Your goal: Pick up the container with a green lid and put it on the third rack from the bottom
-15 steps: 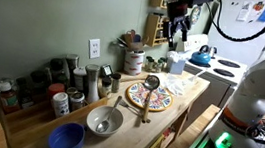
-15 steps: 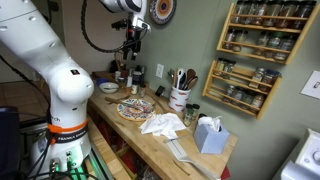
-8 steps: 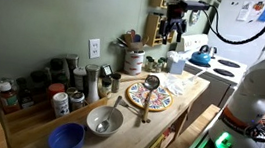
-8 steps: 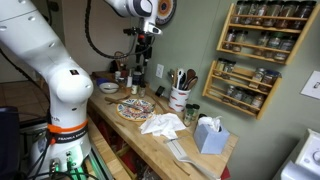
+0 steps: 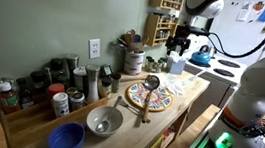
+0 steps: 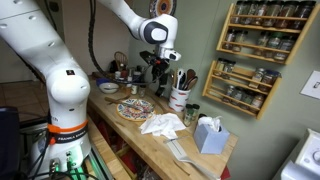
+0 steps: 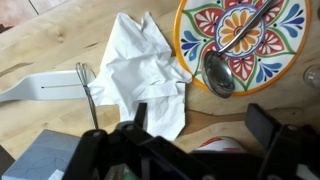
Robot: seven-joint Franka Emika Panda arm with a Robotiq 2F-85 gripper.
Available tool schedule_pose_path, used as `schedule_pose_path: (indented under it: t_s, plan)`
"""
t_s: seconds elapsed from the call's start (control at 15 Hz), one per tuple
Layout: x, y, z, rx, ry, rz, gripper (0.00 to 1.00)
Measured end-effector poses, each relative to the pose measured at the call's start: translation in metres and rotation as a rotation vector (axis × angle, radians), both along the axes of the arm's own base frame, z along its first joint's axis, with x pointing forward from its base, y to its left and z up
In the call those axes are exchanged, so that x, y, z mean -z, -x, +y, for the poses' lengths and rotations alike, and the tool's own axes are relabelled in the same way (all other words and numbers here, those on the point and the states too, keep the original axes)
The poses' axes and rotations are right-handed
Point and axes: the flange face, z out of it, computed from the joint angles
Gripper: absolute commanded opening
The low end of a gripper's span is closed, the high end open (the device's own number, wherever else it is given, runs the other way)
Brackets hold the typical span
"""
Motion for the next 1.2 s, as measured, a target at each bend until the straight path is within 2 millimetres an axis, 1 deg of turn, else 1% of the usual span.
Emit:
schedule_pose_path:
  t_s: [0.27, 0.47, 0.6, 0.8, 1.07, 1.2]
  plan:
    - [0.03, -0.009, -0.035, 0.011, -0.006, -0.034, 1.0]
    - [0.044, -0.026, -0.054, -0.036, 0.016, -0.06, 1.0]
    - [0.05, -0.039, -0.066, -0.058, 0.027, -0.071, 1.0]
    - [0.055, -0.049, -0.072, -0.065, 0.032, -0.064, 1.0]
    - [0.054, -0.051, -0.072, -0.065, 0.033, -0.066, 1.0]
    - [0.055, -0.06, -0.074, -0.046, 0.045, -0.07, 1.0]
